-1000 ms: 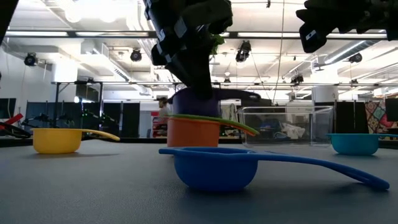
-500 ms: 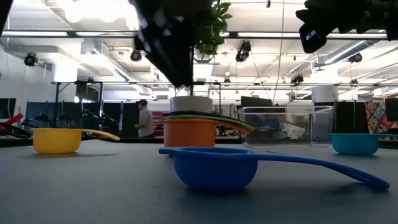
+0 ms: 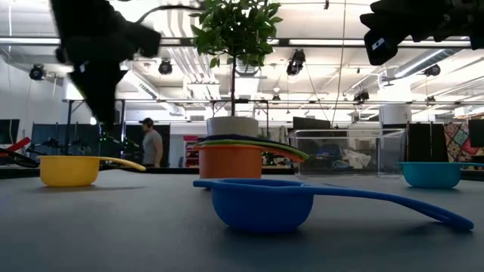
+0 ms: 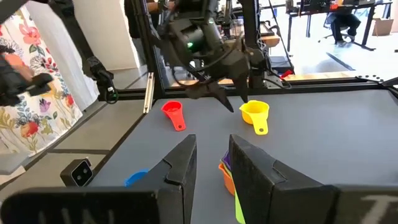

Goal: Nest measuring cups in basket
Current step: Stack the yellow measuring cup on top of the violet measuring cup

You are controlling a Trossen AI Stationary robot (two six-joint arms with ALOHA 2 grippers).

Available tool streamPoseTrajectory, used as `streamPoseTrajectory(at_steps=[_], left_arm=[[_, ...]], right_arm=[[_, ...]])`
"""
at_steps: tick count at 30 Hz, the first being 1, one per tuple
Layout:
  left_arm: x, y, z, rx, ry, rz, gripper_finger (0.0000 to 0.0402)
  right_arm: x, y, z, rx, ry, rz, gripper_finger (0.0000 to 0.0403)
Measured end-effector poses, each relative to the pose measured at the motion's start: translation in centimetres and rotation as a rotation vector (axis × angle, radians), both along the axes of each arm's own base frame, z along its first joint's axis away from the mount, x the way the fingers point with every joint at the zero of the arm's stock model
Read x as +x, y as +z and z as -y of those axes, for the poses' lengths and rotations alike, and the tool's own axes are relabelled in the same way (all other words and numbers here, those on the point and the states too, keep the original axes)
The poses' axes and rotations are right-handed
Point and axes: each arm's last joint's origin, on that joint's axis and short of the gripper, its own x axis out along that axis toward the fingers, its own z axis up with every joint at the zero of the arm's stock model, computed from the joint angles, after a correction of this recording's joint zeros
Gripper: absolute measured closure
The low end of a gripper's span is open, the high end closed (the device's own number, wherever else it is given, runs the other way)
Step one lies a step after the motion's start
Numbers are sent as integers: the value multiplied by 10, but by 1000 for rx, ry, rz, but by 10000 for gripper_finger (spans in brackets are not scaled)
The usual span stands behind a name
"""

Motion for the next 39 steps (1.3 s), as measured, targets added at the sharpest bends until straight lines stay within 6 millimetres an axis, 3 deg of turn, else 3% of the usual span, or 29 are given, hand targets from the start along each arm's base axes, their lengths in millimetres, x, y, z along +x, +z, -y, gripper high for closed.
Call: streamPoseTrajectory(at_steps=[6, 12, 24, 28, 33, 39], left_arm=[[-35, -10, -11, -94, 58, 176, 231], [-55, -28, -20, -127, 84, 206, 231], [-61, -58, -22, -69, 103, 44, 232], [-60, -62, -22, -58, 80, 23, 266], [-52, -54, -20, -93, 88, 47, 384], [-24, -13, -12, -129, 101, 190, 396]], right_arm=[[0, 0, 0, -3, 0, 1, 311], [0, 0, 0, -3, 0, 1, 318], [0, 0, 0, 2, -1, -1, 314], [0, 0, 0, 6, -1, -2, 312], [0, 0, 0, 10, -1, -3, 312], [0, 2, 0, 59, -3, 1, 314]])
